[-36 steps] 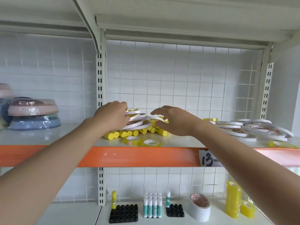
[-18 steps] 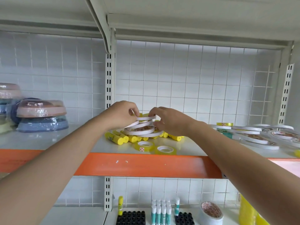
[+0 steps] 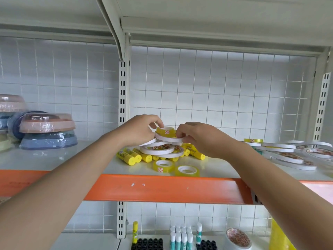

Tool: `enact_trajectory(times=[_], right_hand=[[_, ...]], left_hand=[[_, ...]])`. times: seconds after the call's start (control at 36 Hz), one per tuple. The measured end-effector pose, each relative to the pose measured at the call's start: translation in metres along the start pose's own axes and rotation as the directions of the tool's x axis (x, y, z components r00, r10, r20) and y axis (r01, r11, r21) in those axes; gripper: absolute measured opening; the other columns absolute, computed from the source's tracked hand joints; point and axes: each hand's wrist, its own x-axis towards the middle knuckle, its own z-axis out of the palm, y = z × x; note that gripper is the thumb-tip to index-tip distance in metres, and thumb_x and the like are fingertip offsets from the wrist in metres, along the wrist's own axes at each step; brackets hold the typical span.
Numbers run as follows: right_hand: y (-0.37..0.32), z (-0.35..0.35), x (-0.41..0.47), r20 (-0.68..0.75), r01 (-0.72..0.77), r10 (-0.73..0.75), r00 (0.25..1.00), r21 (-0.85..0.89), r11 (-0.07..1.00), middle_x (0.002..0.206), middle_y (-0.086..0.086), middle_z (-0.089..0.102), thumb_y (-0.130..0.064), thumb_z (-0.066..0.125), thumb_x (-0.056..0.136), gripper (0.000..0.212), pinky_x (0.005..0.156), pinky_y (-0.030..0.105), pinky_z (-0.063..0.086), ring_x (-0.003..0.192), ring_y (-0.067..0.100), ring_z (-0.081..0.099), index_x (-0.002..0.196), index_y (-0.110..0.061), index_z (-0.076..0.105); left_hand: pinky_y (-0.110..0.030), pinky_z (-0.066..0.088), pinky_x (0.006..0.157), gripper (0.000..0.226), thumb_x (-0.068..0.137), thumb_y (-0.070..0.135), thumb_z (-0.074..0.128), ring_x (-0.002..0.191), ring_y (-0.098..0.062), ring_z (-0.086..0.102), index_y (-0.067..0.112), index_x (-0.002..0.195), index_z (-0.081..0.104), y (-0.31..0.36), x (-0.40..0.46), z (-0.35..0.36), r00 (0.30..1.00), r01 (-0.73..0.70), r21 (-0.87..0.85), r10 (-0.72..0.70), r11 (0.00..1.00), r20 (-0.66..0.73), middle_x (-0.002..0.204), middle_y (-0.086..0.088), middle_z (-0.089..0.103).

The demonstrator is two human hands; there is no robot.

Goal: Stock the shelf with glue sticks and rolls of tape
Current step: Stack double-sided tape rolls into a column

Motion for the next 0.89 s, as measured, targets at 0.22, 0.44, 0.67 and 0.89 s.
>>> enact_trajectory(times=[0.22, 0.44, 0.67, 0.89], right_hand=[[0.004, -0.007, -0.007, -0.015, -0.024, 0.024, 1.000, -0.011, 1.000, 0.101, -0.006, 0.056, -0.011, 0.051, 0.099, 0.012, 0.067, 0.025, 0.034, 0.078, 0.013, 0.046, 0.106, -0.017, 0.058], [0.002, -0.007, -0.013, -0.030, -0.088, 0.086, 0.996, -0.059, 0.994, 0.100, -0.008, 0.056, -0.016, 0.053, 0.097, 0.009, 0.072, 0.032, 0.043, 0.080, 0.017, 0.050, 0.104, -0.020, 0.057], [0.007, -0.008, -0.018, -0.050, -0.164, 0.166, 0.985, 0.041, 0.986, 0.095, -0.011, 0.056, -0.015, 0.053, 0.096, 0.011, 0.072, 0.029, 0.040, 0.088, 0.016, 0.055, 0.096, -0.026, 0.052], [0.006, -0.005, -0.016, -0.069, -0.215, 0.220, 0.973, 0.074, 0.974, 0.095, -0.011, 0.057, -0.022, 0.054, 0.097, 0.004, 0.071, 0.029, 0.040, 0.088, 0.017, 0.056, 0.098, -0.026, 0.053]], left_hand=[[-0.023, 0.044, 0.088, 0.036, 0.091, 0.006, 0.051, 0.103, -0.008, 0.059, 0.040, 0.099, 0.061, 0.006, -0.002, -0.002, 0.995, -0.091, 0.023, 0.090, 0.996, 0.036, 0.117, 0.006, 0.057], [-0.020, 0.044, 0.081, 0.024, 0.095, 0.013, 0.051, 0.104, -0.006, 0.058, 0.031, 0.106, 0.063, 0.017, 0.002, 0.001, 0.992, -0.118, -0.013, 0.119, 0.993, 0.040, 0.115, 0.008, 0.060], [-0.023, 0.044, 0.080, 0.036, 0.096, 0.016, 0.049, 0.109, -0.012, 0.056, 0.027, 0.131, 0.045, 0.015, 0.000, 0.006, 0.999, -0.034, -0.048, 0.034, 0.998, -0.001, 0.121, 0.004, 0.053], [-0.031, 0.042, 0.078, 0.032, 0.090, 0.039, 0.058, 0.095, -0.016, 0.053, 0.020, 0.115, 0.051, 0.017, -0.008, 0.001, 0.987, 0.159, 0.229, -0.159, 0.960, -0.017, 0.105, 0.004, 0.053]])
